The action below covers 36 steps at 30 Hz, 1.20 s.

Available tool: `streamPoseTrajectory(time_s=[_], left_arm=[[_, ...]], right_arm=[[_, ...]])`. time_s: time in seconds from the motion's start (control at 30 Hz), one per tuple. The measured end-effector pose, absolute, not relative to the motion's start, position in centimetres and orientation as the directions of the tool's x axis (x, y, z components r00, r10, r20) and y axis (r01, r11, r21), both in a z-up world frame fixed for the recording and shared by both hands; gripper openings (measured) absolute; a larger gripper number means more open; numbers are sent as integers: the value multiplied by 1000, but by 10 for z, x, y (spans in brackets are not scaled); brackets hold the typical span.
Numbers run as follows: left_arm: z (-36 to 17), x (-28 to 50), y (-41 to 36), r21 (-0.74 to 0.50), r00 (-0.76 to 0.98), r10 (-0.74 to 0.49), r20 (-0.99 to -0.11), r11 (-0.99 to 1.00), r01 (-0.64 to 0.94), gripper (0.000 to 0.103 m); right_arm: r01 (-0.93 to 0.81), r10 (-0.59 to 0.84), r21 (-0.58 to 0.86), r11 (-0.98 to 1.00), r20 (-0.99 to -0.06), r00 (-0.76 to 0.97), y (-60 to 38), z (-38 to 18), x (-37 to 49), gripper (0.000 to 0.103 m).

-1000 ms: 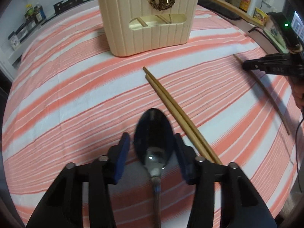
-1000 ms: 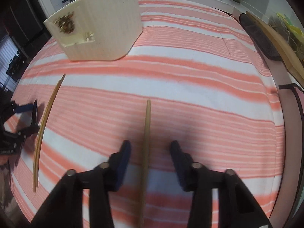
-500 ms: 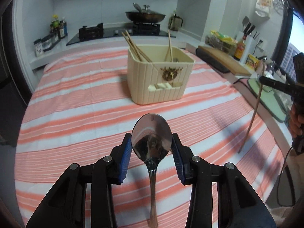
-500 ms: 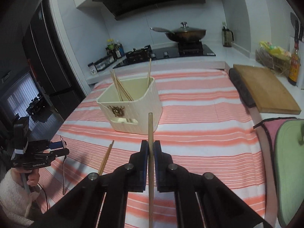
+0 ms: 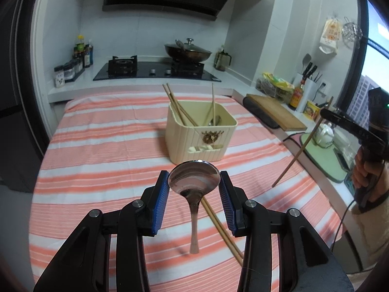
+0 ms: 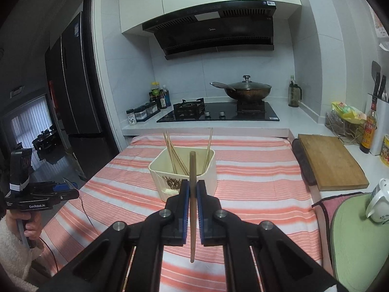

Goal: Organize utensils
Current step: 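Carry the spoon and chopstick over the cream box while both tools release them inside, then move both open tools back over the remaining chopsticks on the cloth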

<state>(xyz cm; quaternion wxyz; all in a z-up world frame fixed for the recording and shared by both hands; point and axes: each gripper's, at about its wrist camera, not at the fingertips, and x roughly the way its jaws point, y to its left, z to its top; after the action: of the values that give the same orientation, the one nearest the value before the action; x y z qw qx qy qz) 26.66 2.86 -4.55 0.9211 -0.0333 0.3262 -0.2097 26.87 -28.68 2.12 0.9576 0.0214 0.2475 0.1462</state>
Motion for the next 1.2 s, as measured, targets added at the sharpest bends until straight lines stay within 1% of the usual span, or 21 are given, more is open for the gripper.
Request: streamPoseTrajectory(time_s=[0.13, 0.23, 0.33, 0.43, 0.5, 0.57, 0.63, 0.67, 0.73, 0.87, 0.93, 1.03, 1.1, 1.13, 1.17, 1.2], left_arm=[[-13, 275, 31, -214, 707, -437, -556, 897, 387, 41], [21, 289, 32, -232, 726, -461, -510, 887, 399, 41], [60, 310, 26, -227, 770, -458, -445, 889, 398, 41], [89, 337, 18, -240, 803, -459, -380, 887, 394, 41], [100, 360, 9, -248, 827, -448, -339, 891, 381, 41], [103, 384, 1, -242, 854, -417, -311, 904, 353, 41], [97, 406, -10, -232, 872, -385, -303, 917, 324, 41], [90, 419, -16, -229, 873, -373, -313, 922, 312, 41], [70, 443, -28, -228, 860, -357, -364, 930, 289, 41], [18, 491, -47, -220, 795, -327, -510, 944, 246, 41], [-8, 510, -52, -222, 755, -312, -576, 949, 223, 41], [-43, 526, -56, -236, 705, -302, -642, 952, 193, 42], [-59, 534, -60, -230, 673, -289, -681, 957, 178, 43], [-64, 534, -60, -228, 662, -281, -695, 959, 168, 43], [-67, 533, -59, -234, 658, -283, -698, 958, 164, 45], [-68, 528, -58, -246, 655, -297, -695, 954, 171, 51]], right_arm=[[-273, 258, 33, 961, -452, 854, -277, 41, 284, 6], [-277, 248, -5, 961, -432, 867, -272, 58, 302, 6], [-287, 255, -31, 957, -373, 892, -268, 78, 321, 6], [-290, 270, -25, 957, -298, 916, -265, 95, 342, 6], [-286, 278, 7, 958, -265, 924, -263, 102, 359, 6], [-284, 285, 38, 958, -236, 929, -258, 102, 374, 6], [-286, 291, 54, 957, -218, 931, -251, 94, 390, 6], [-289, 295, 60, 955, -226, 928, -247, 87, 398, 6], [-295, 302, 69, 953, -284, 910, -238, 68, 419, 6], [-316, 303, 55, 947, -475, 826, -218, 24, 463, 6], [-323, 300, 57, 945, -549, 780, -212, 3, 478, 6], [-323, 304, 84, 943, -616, 726, -209, -20, 496, 6], [-308, 323, 137, 941, -632, 704, -212, -32, 502, 7], [-297, 332, 164, 941, -630, 702, -216, -35, 502, 13], [-284, 340, 192, 939, -617, 709, -220, -35, 501, 27], [-267, 342, 213, 940, -595, 727, -225, -34, 496, 35]])
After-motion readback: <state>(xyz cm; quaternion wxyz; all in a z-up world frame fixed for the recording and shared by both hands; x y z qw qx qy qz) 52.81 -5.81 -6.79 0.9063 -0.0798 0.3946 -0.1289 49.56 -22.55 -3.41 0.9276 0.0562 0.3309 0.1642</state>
